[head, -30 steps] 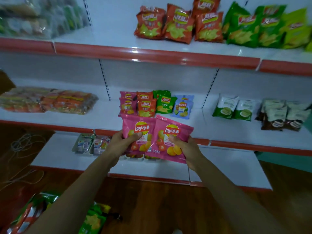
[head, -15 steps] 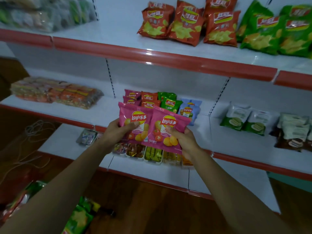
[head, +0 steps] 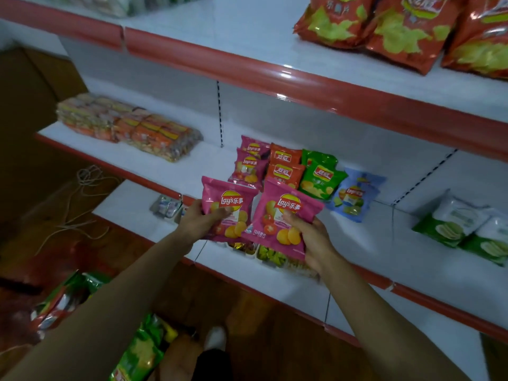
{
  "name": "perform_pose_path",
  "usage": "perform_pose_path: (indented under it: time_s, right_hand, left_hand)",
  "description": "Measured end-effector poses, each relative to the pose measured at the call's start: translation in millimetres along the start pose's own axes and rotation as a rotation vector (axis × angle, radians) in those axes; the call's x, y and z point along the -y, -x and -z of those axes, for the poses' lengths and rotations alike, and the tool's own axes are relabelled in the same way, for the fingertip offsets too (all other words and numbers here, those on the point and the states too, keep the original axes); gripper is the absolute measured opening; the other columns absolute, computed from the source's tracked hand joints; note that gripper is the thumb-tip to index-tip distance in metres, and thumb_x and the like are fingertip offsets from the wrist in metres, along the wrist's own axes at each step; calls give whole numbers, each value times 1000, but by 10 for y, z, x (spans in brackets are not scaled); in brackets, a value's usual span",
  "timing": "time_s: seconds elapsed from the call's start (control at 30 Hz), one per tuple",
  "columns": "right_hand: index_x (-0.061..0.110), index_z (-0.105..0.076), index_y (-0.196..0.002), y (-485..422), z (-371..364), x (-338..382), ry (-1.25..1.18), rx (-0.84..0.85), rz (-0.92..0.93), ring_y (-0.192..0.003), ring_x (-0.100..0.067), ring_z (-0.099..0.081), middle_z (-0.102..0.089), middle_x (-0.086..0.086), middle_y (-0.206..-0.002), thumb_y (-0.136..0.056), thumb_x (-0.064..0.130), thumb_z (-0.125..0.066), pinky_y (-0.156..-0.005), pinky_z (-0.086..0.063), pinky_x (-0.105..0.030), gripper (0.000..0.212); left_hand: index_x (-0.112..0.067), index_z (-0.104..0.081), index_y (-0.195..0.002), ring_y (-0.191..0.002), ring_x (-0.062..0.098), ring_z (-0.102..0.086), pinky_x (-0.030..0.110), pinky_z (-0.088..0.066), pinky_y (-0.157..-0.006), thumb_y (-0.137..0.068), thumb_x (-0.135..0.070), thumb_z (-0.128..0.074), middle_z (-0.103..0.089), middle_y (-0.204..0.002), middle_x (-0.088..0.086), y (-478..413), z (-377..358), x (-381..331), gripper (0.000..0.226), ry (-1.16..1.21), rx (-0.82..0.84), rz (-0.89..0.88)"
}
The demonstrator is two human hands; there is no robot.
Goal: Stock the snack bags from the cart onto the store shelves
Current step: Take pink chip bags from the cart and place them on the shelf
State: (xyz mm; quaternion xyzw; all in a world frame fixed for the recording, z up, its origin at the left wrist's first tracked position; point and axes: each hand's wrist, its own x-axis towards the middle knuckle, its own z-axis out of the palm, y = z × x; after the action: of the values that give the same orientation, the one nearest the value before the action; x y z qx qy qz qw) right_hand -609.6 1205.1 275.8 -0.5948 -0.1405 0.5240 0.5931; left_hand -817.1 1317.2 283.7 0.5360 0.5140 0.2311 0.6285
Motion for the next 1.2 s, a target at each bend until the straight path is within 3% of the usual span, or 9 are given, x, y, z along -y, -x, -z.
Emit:
perform_pose_path:
  time_s: [0.17,0.37,0.5,0.6,0.7,0.87,1.07,1.2]
  right_hand:
    - [15,-64,-116,-496,-309,10,5,-64,-32,-96,-32,-69,-72,-11,-107,-73,19,-77,-88,-53,-53,45]
    - [15,-63,-117,-1011,-576,-13,-24,-82,-47,-94,-30,-70,-72,-12,-107,-70,18,-76,-83,-56,-49,49]
    - [17,-55,-129,-1374,-659,-139,-14,-25,-70,-104,-33,-67,-68,-13,-117,-66,20,-80,-88,-52,-55,68]
    - [19,-52,-131,-1590,-685,-246,87,-36,-68,-103,-28,-68,-68,-8,-118,-62,23,-83,-84,-56,-49,75]
    - [22,-54,-127,-1683,-623,-366,178,-74,-118,-102,-28,-67,-68,-6,-116,-66,23,-83,-85,-56,-49,68]
    - [24,-51,-130,-1876,-516,-413,330,-167,-136,-106,-32,-64,-64,-6,-120,-57,24,-89,-89,-53,-54,83]
    - [20,-50,-124,-2150,-645,-514,312,-211,-68,-111,-31,-60,-59,-11,-127,-68,9,-83,-95,-50,-51,66]
    - [17,-49,-127,-2245,-736,-581,239,-182,-64,-111,-31,-60,-60,-11,-125,-75,3,-75,-97,-50,-49,59]
  left_hand:
    - [-12,-47,-128,-86,15,-66,23,-54,-61,-80,-33,-71,-65,-113,5,-643,345,-47,58,-44,-6,5]
    - [-18,-56,-110,-87,20,-67,35,-57,-76,-74,-30,-77,-66,-97,0,-1234,519,59,43,-109,-50,17]
    - [-11,-54,-119,-92,23,-64,33,-54,-76,-75,-31,-77,-62,-102,1,-1581,429,101,53,-178,-63,8]
    - [-12,-49,-126,-98,23,-61,33,-51,-79,-78,-36,-74,-62,-114,3,-1800,322,192,60,-243,-101,17]
    - [-12,-45,-130,-106,28,-62,39,-50,-88,-80,-31,-73,-61,-124,9,-1955,181,319,60,-212,-136,32]
    - [-9,-40,-127,-102,26,-60,34,-50,-84,-87,-23,-66,-58,-124,12,-2157,-20,336,50,-167,-96,55]
    - [-10,-48,-128,-112,27,-57,31,-44,-88,-89,-22,-62,-59,-124,8,-2400,-98,405,44,-238,-165,-2]
    - [-14,-44,-132,-109,27,-60,38,-51,-92,-93,-28,-56,-60,-124,7,-2539,-164,461,43,-111,-152,27]
